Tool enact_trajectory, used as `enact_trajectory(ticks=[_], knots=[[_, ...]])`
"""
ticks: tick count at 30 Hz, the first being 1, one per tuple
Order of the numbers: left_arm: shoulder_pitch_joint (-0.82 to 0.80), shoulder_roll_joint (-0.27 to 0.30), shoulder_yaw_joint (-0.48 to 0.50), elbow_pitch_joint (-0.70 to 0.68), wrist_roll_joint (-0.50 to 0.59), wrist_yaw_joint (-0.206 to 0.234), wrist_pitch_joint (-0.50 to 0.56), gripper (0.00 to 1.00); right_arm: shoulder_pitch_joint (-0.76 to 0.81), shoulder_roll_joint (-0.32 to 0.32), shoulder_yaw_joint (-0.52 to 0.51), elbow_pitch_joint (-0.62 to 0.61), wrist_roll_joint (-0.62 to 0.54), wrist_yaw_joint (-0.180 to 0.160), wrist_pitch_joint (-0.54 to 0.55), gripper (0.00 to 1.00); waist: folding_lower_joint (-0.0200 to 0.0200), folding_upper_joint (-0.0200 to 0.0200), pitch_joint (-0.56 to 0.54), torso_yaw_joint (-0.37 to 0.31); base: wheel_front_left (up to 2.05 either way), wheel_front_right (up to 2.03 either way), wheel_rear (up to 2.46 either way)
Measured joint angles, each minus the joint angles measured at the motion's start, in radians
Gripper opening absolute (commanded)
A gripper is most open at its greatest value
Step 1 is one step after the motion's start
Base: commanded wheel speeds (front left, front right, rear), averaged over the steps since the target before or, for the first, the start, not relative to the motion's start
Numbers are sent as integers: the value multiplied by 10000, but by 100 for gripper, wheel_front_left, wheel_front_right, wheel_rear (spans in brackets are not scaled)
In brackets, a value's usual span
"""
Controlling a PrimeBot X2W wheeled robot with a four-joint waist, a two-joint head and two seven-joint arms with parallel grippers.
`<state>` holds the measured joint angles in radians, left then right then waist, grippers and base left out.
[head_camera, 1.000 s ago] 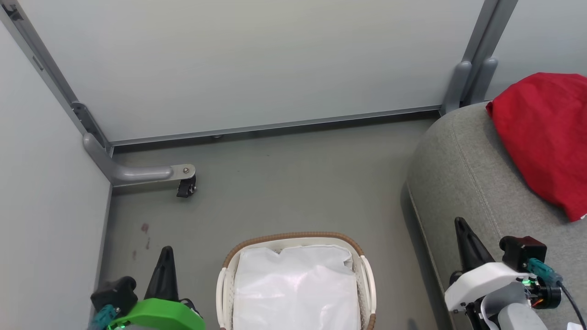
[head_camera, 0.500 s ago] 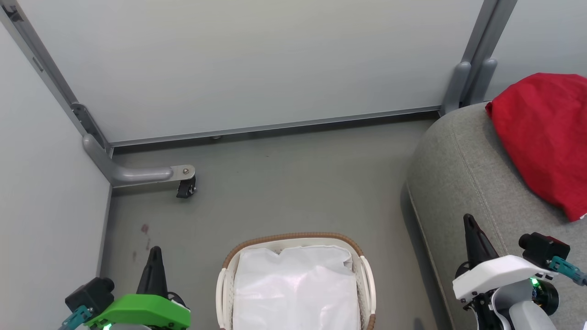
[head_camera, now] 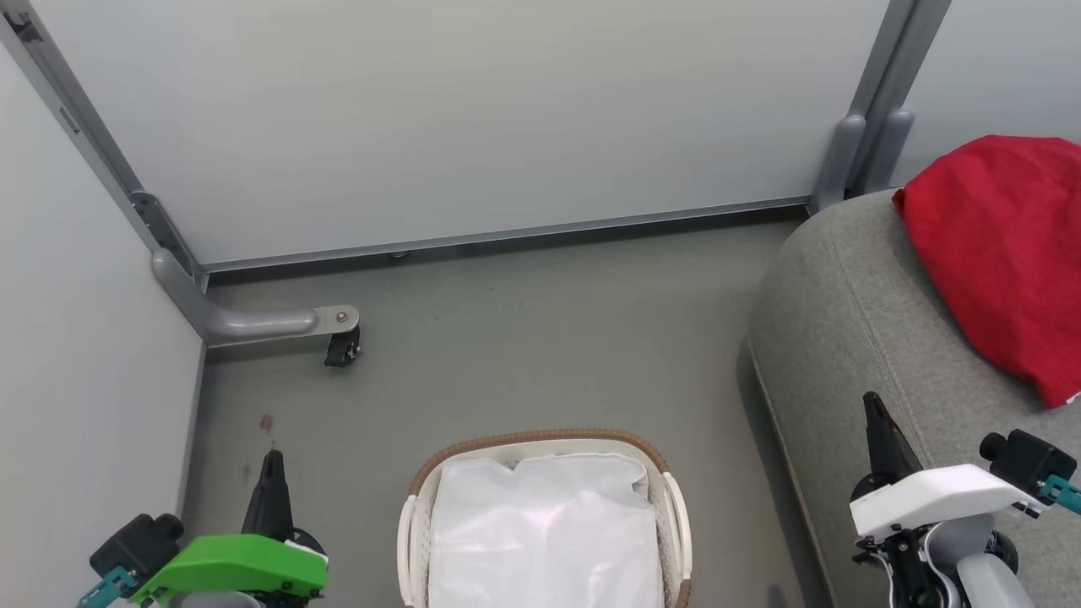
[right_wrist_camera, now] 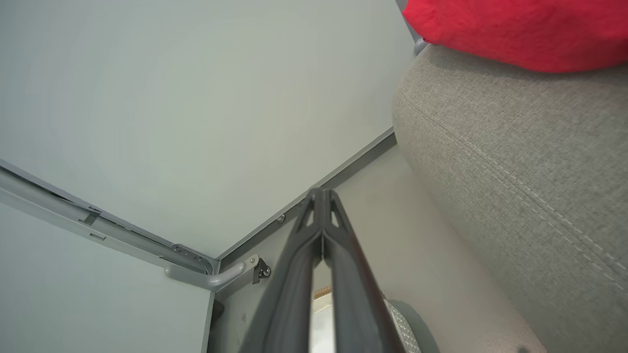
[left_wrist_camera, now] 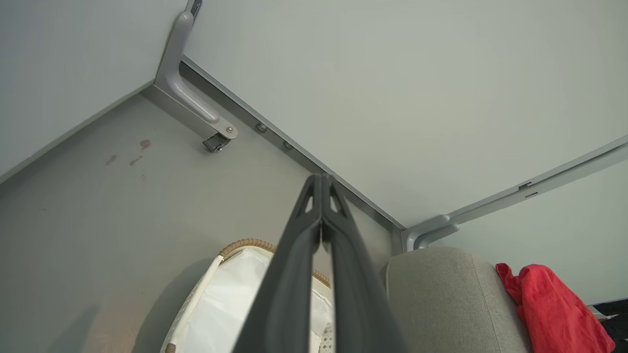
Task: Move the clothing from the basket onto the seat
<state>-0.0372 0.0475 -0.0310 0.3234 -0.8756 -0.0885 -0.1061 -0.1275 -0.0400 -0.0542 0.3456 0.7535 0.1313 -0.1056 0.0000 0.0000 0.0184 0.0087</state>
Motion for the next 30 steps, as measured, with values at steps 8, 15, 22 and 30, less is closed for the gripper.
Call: enact_trajectory(ticks=[8, 15, 22, 30], knots=[[-115, 0, 192, -104, -907, -54, 272, 0, 31, -8, -71, -127, 1066, 0, 282, 0, 0, 0, -14, -8, 0, 0, 0], [-166, 0, 326, -192, -1672, -94, 504, 0, 51, -13, -130, -222, 1941, 0, 506, 0, 0, 0, -26, -15, 0, 0, 0], [-205, 0, 466, -259, -2382, -140, 708, 0, 58, -19, -196, -320, 2746, 0, 715, 0, 0, 0, -38, -21, 0, 0, 0], [-269, 0, 616, -316, -3099, -171, 926, 0, 65, -25, -253, -416, 3607, -2, 924, 0, 0, 0, -51, -29, 0, 0, 0]])
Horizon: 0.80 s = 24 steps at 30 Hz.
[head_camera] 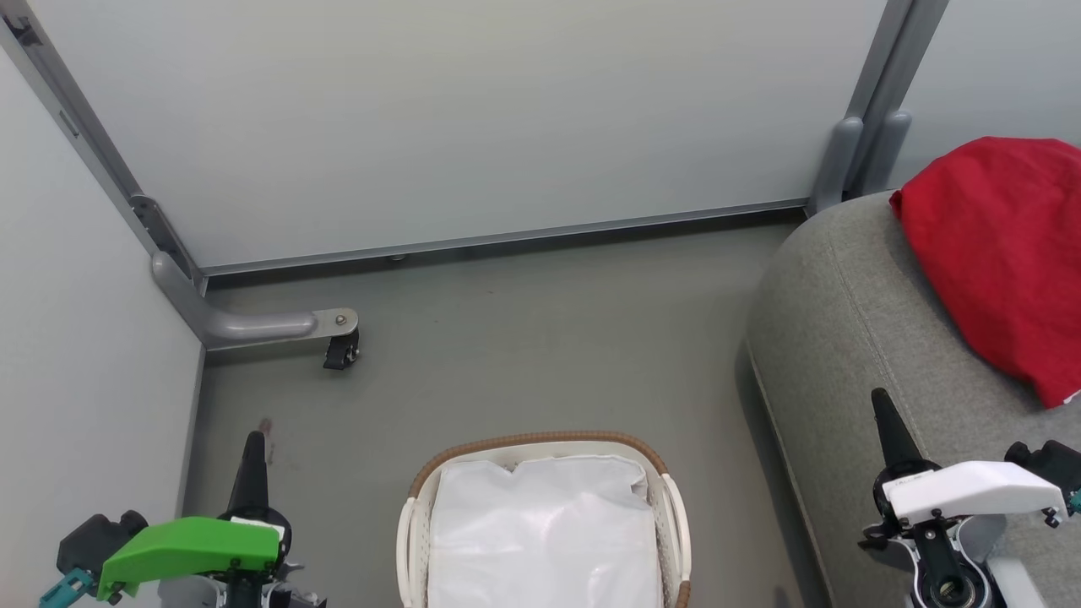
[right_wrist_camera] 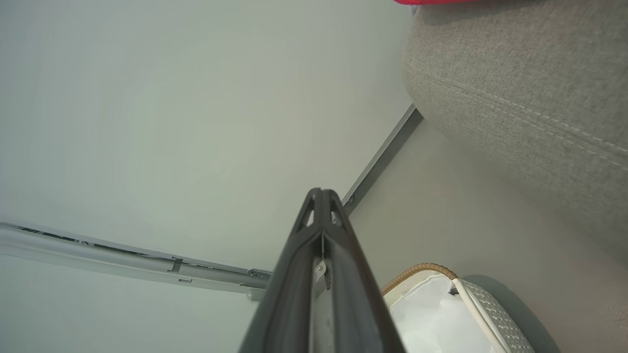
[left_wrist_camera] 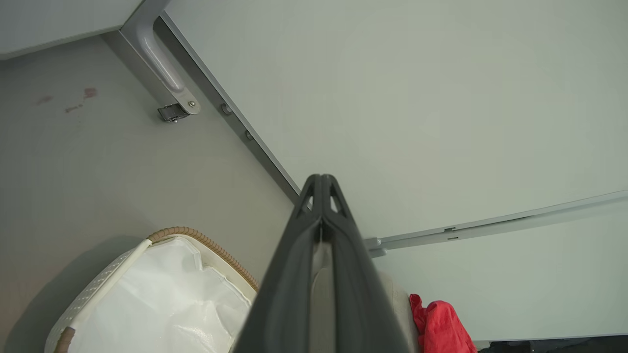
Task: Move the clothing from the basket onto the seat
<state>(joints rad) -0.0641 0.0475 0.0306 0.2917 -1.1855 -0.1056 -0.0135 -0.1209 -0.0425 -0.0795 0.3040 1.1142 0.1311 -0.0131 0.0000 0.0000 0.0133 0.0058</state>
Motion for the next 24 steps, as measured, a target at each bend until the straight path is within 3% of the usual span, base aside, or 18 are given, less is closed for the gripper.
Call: enact_trajectory(ticks=[24], knots=[[-167, 0, 370, -217, -1919, -92, 579, 0, 30, -25, -144, -259, 2249, 0, 583, 0, 0, 0, -41, -23, 0, 0, 0]])
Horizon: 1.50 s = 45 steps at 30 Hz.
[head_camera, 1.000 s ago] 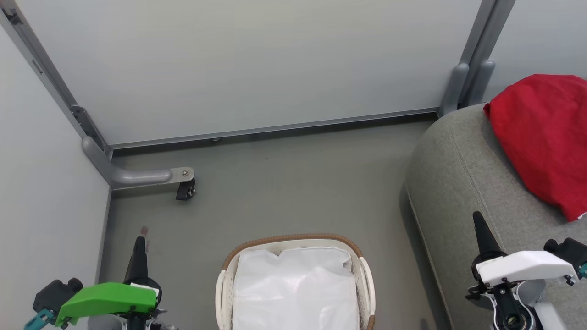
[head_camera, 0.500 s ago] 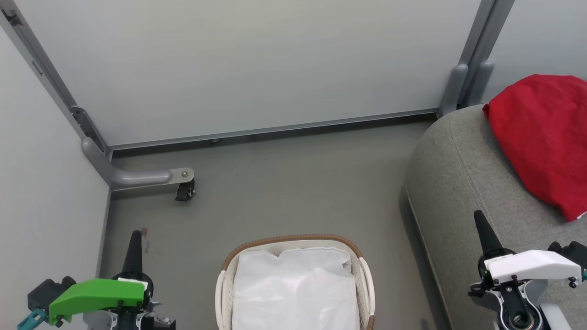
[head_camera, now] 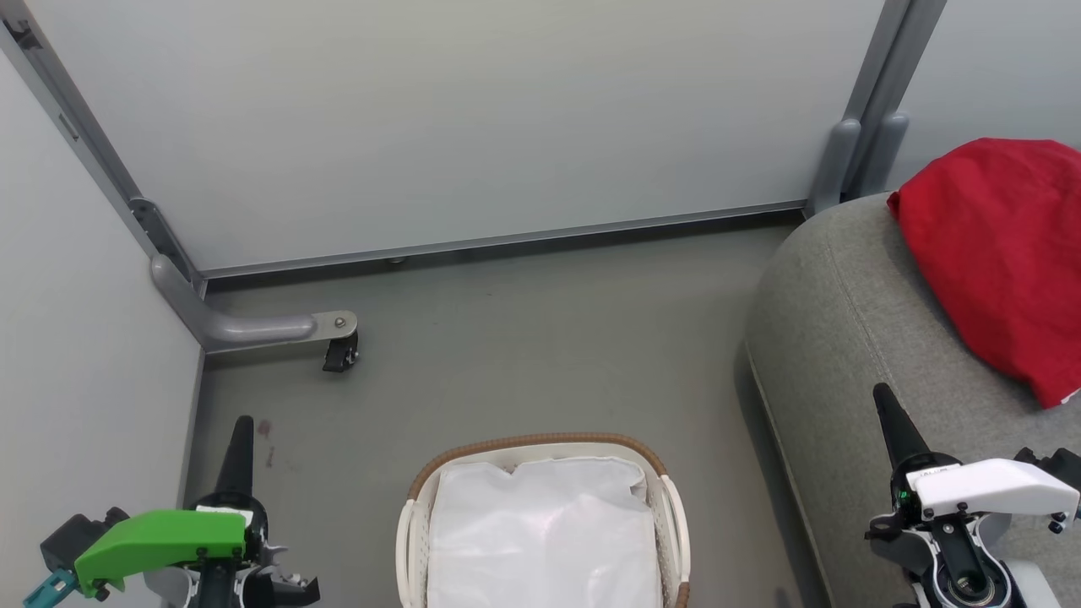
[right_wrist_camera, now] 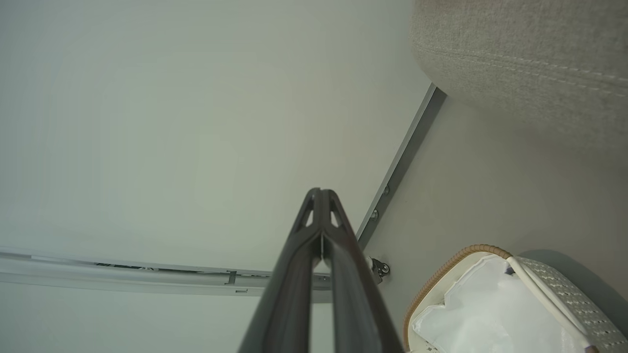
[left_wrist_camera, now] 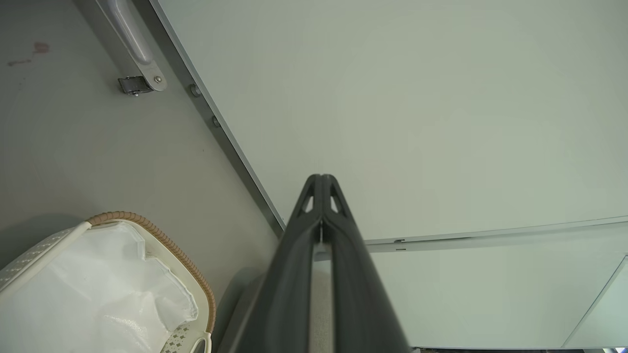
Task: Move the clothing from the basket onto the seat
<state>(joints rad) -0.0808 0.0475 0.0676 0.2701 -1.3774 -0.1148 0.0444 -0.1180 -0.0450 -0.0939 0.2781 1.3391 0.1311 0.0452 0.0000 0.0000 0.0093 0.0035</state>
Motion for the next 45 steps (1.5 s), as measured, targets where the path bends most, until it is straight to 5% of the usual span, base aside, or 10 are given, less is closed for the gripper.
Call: enact_trajectory(ticks=[45], knots=[[-226, 4, 468, -245, -2336, -132, 692, 0, 43, -19, -199, -322, 2723, -2, 692, 0, 0, 0, -62, -35, 0, 0, 0]])
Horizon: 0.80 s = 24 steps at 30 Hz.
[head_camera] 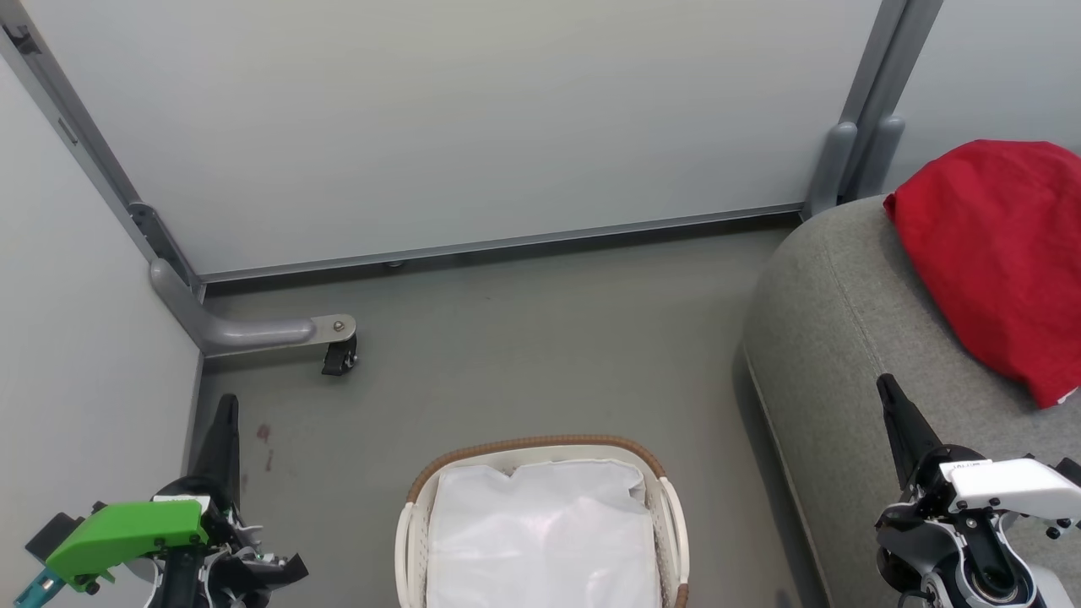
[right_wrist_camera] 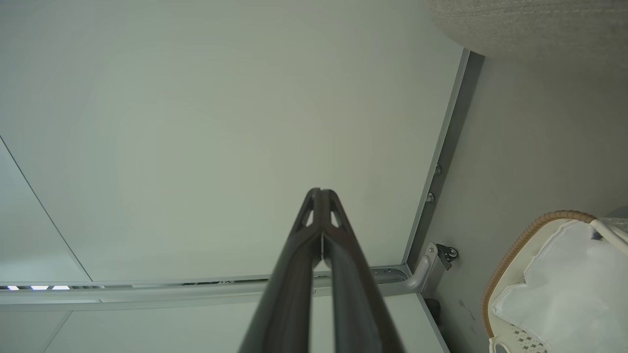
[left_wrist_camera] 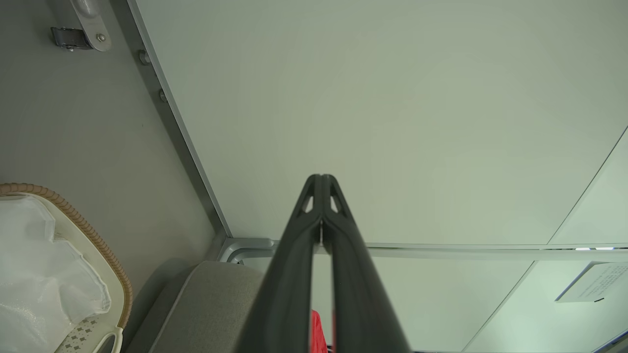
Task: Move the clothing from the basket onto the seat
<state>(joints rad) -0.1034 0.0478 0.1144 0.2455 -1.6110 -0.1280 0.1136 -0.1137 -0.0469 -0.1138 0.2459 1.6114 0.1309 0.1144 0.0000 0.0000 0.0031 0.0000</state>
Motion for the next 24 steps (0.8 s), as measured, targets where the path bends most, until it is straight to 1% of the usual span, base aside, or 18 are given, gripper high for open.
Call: enact_trajectory(ticks=[24], knots=[[0, 0, 0, 0, -2, -10, 0, 0, 1, 0, 0, -2, 0, 0, 0, 0, 0, 0, 0, 0, 0, 0, 0]])
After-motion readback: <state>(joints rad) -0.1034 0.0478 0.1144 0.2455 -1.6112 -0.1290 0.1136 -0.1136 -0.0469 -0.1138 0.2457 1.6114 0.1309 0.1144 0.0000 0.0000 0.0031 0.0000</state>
